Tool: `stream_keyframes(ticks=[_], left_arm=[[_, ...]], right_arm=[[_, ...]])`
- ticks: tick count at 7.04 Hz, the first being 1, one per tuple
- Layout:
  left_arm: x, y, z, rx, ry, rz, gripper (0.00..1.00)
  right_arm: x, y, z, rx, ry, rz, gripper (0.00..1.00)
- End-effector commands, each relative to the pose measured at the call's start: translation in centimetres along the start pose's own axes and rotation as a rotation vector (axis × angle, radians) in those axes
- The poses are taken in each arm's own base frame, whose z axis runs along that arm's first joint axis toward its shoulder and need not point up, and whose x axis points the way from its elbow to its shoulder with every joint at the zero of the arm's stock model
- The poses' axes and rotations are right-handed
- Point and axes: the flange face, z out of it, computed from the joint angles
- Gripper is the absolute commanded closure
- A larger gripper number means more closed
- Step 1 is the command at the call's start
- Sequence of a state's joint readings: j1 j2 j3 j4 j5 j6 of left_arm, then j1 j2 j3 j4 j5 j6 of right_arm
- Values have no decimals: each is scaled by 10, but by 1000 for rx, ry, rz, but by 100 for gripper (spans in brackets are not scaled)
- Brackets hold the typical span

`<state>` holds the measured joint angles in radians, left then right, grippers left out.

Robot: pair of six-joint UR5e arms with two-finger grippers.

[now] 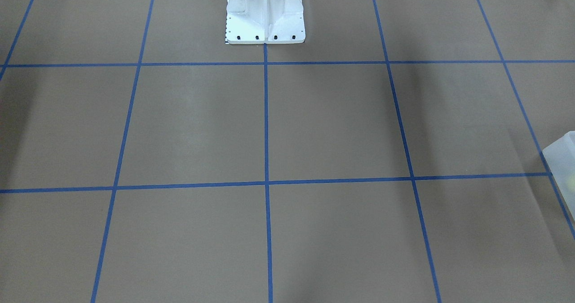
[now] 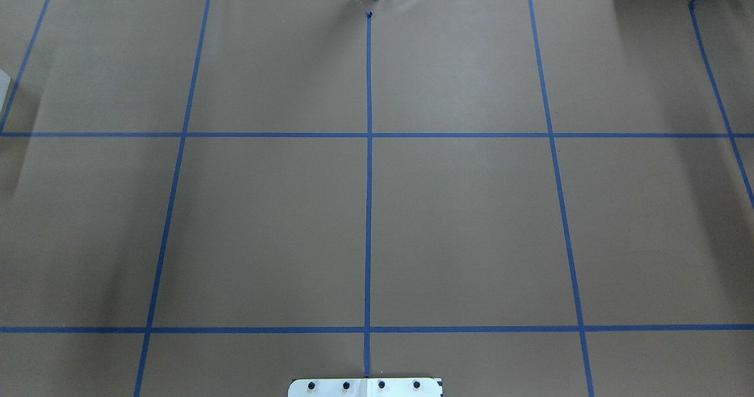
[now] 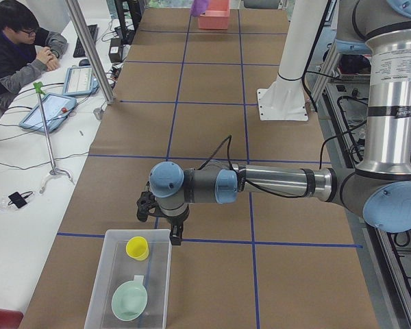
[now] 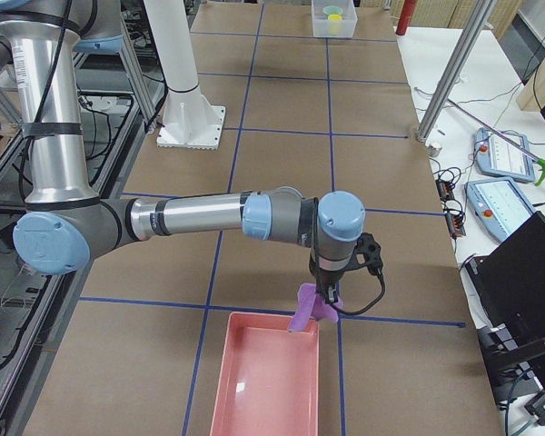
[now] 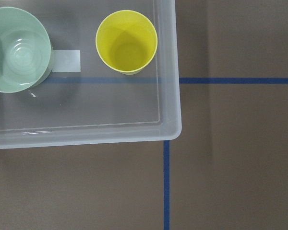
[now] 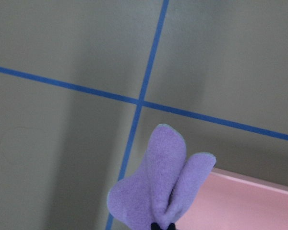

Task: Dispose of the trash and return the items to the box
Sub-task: 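Carry the purple cloth with the right gripper and release it into the pink bin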

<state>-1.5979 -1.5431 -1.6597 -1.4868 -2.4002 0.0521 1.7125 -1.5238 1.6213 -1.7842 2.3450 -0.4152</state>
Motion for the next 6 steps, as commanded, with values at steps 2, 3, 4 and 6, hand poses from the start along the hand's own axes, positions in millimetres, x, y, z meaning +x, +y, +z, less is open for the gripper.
stream_keyframes(ticks=[2,3,4,6], left_arm=[[4,-2,2,-2,0,10,1],[4,-2,3,-2,0,12,1],[5,-2,3,-4,0,13,1],[5,-2,3,-4,0,13,1]], right_arm=[[54,95,29,-79,44,-44,100],[60,110,38,-113,66,-43,100],[67,131,50,-121,80,-80,100],[77,136,59,-129,77,-65,100]])
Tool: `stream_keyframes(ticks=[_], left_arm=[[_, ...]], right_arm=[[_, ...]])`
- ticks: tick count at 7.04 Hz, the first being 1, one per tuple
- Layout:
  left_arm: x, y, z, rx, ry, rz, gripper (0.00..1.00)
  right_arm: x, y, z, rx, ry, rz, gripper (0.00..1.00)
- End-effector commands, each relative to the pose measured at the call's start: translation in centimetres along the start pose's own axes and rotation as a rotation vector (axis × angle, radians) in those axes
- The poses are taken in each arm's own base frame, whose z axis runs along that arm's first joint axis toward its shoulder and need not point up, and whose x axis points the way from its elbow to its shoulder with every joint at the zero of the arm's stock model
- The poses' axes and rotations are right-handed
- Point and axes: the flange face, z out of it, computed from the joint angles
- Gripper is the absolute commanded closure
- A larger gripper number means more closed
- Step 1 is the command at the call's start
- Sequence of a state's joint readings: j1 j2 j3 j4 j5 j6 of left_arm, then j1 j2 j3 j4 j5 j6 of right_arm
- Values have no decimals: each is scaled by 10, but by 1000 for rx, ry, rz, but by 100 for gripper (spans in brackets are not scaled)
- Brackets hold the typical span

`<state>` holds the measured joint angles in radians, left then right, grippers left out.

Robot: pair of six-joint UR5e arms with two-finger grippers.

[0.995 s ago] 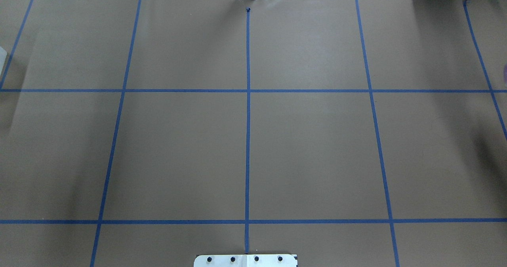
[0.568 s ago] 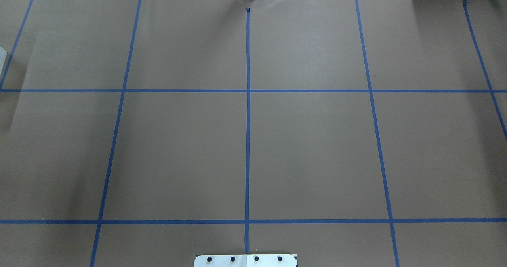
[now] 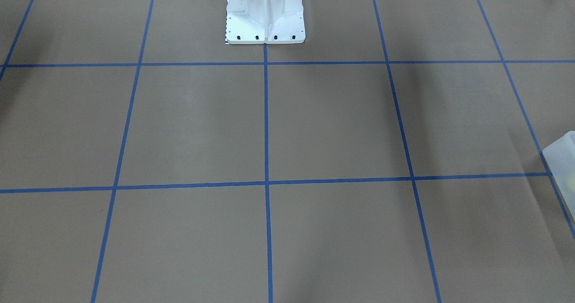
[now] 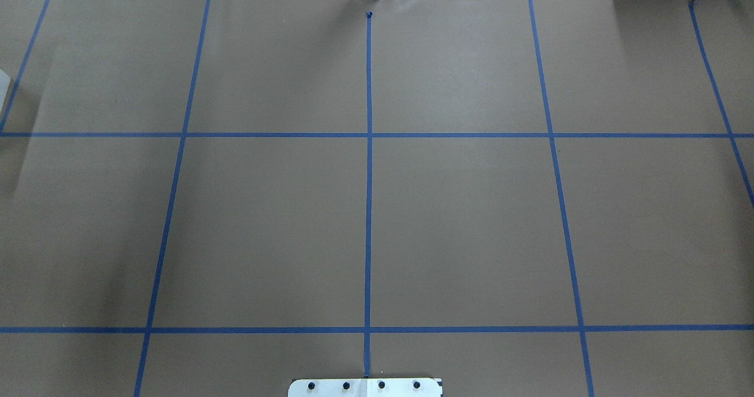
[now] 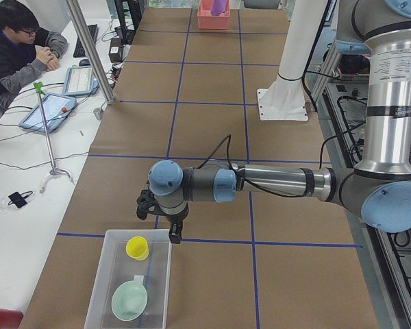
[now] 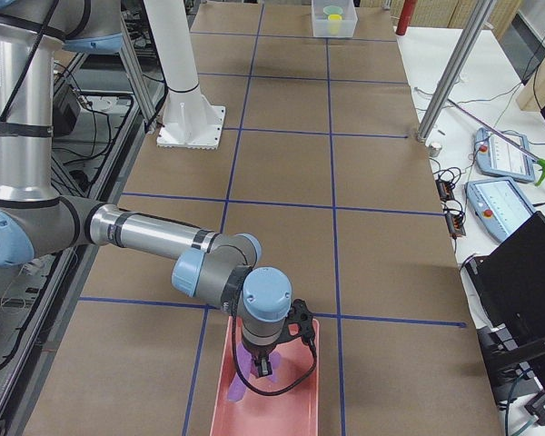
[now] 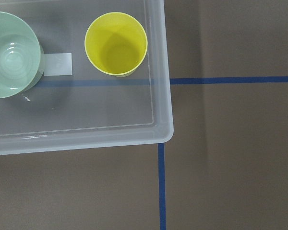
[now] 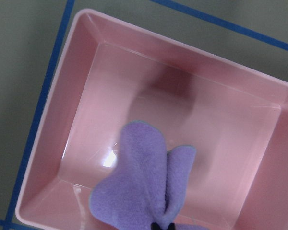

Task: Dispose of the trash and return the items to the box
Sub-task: 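Carry the purple cloth with the right gripper and release it into the pink bin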

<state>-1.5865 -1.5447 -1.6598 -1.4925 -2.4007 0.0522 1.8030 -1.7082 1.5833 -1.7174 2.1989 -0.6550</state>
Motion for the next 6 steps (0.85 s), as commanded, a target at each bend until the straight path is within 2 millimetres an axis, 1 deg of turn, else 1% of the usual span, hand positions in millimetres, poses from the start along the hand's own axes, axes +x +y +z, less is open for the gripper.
stream_keyframes(ticks=[1,2,3,4,5,6], left_arm=[[1,0,1,-1,0,1,1],[1,0,1,-1,0,1,1],[0,1,1,-2,0,0,1],[0,1,1,-2,0,0,1],[0,1,2,-5,0,0,1],[0,1,2,-5,0,0,1]], right_arm=[[12,2,12,8,12,-2,100],[12,-4,9,15,16,17,100],[11,-10,3,28,15,67,89],[8,-20,-4,44,12,65,1],[0,-42,-16,93,-41,57,0],[-15,-76,-33,144,-92,119,0]])
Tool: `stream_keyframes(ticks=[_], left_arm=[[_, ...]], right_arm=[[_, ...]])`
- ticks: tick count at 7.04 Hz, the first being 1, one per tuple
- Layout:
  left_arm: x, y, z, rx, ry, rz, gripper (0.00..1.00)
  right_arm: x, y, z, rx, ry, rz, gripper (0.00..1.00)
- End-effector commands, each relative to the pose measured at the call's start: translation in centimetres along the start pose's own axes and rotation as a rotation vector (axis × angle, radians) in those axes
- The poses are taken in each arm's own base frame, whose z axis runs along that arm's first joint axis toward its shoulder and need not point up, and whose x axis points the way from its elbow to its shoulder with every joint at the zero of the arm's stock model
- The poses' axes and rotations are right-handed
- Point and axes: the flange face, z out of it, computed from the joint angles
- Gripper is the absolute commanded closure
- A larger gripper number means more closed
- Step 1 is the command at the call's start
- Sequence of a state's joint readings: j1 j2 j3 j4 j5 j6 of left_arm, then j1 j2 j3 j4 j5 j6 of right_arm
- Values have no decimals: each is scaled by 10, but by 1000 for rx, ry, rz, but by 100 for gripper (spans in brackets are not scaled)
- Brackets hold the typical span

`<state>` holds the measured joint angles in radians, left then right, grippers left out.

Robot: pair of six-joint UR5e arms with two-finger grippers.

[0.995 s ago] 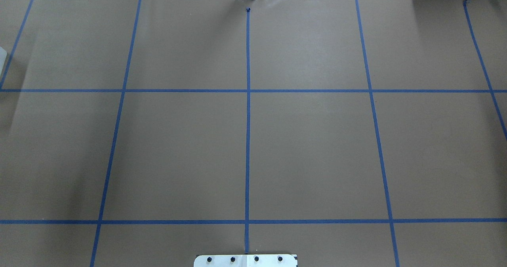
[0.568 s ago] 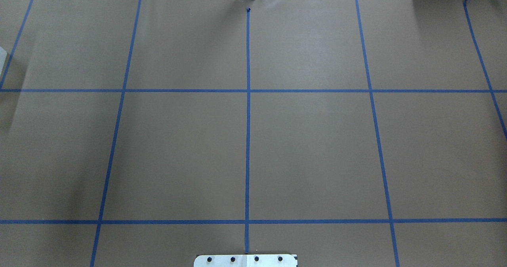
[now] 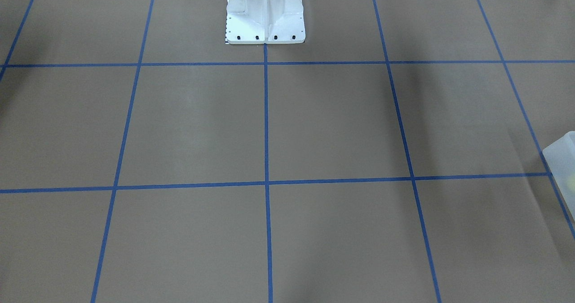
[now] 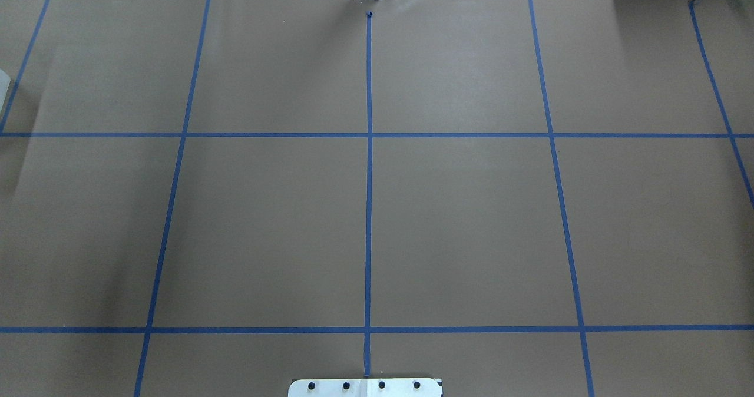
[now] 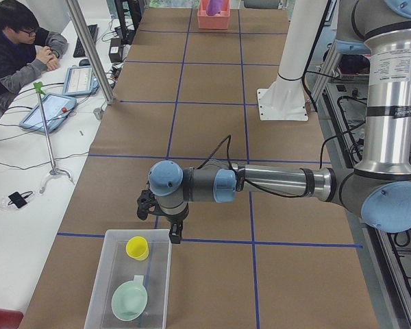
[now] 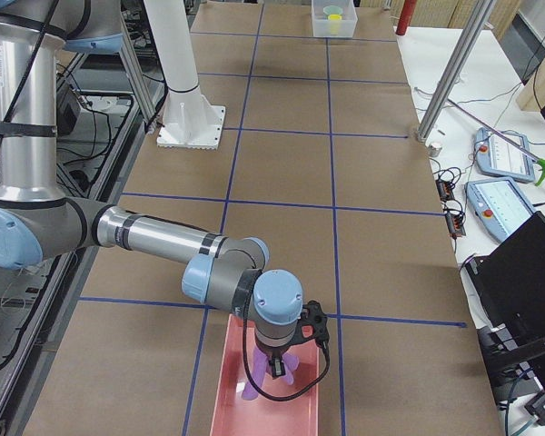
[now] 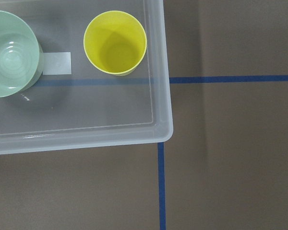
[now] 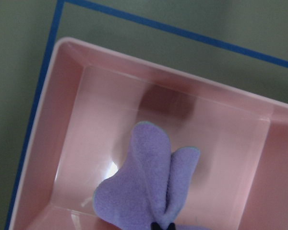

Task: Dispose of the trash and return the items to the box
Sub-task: 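Carry the purple cloth with the right gripper and release it into the pink bin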

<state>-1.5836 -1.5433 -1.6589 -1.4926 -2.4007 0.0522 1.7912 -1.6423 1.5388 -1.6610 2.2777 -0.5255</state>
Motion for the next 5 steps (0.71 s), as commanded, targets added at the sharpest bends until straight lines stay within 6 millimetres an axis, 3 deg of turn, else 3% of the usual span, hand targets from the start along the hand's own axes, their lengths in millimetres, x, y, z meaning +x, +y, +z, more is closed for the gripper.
stream_keyframes(ticks=[1,3,5], left_arm=[[0,0,0,-1,2,0,1],[0,0,1,-2,3,-1,1],[0,0,0,-3,3,-4,1]], right_arm=[[-47,-64,-15,46,-56,94,0],[-112,-110,-26,52,-49,174,0],[-161,-127,-24,45,-51,228,0]])
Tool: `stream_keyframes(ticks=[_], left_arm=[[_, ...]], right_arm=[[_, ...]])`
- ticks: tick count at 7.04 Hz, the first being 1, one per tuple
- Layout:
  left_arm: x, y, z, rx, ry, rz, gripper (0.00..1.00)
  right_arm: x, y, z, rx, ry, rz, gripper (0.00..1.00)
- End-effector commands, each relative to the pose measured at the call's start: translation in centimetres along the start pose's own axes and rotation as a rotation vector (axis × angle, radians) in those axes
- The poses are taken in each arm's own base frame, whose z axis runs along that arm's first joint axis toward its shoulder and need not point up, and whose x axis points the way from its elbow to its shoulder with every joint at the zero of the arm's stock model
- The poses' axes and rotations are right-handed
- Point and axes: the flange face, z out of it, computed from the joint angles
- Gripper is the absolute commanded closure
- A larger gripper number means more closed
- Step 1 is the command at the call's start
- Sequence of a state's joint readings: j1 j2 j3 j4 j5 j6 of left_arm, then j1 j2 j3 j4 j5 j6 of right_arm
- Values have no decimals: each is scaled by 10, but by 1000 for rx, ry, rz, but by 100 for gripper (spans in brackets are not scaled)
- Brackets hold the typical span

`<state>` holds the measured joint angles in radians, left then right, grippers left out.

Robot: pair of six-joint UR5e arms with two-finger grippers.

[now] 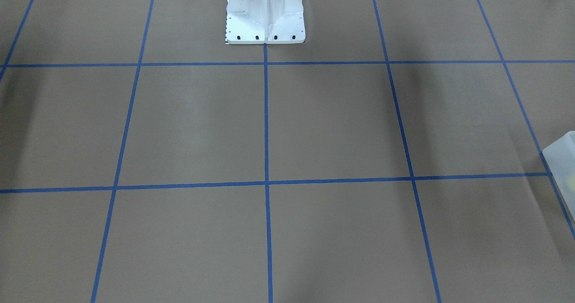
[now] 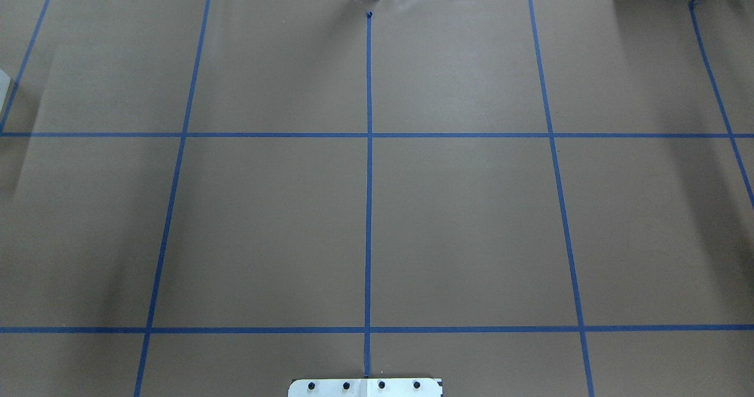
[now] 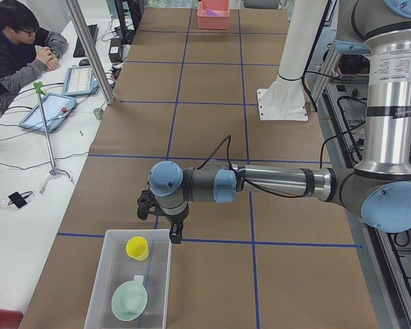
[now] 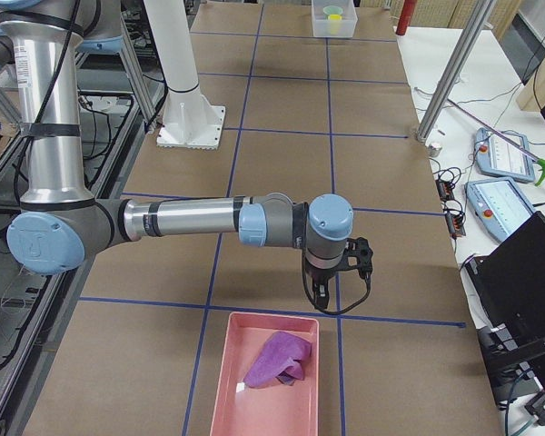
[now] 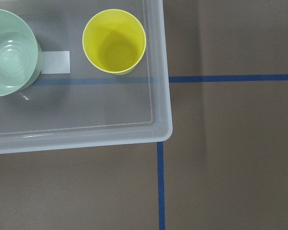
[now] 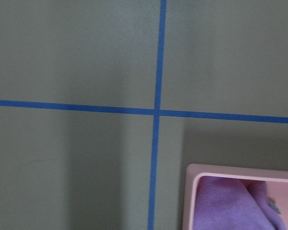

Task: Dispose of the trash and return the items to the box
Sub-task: 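Carry the purple cloth with the right gripper and release it into the pink bin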

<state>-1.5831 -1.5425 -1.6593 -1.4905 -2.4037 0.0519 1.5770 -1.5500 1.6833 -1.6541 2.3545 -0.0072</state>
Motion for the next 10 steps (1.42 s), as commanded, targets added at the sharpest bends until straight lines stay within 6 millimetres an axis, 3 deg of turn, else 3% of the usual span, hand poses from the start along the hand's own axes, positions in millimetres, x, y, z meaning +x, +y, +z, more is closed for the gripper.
stream_keyframes(ticks=[1,3,7,8,9,10], left_arm=[[-2,6,0,1,2,3,1],[-7,8,5,-10,-8,-7,1],[-9,10,6,-11,1,-6,1],[-7,9,6,-10,1,-2,1],[-6,6,4,-6,-1,0,1],[-4,8,2,-3,-6,2,1]], right_arm=[[-46,-6,1,1,-3,24,0],[-46,4,1,0,0,4,0],[-6,63,34,61,13,-60,0],[-7,65,35,83,-2,-84,0],[2,82,39,75,8,-72,0],[3,77,37,80,41,-78,0]])
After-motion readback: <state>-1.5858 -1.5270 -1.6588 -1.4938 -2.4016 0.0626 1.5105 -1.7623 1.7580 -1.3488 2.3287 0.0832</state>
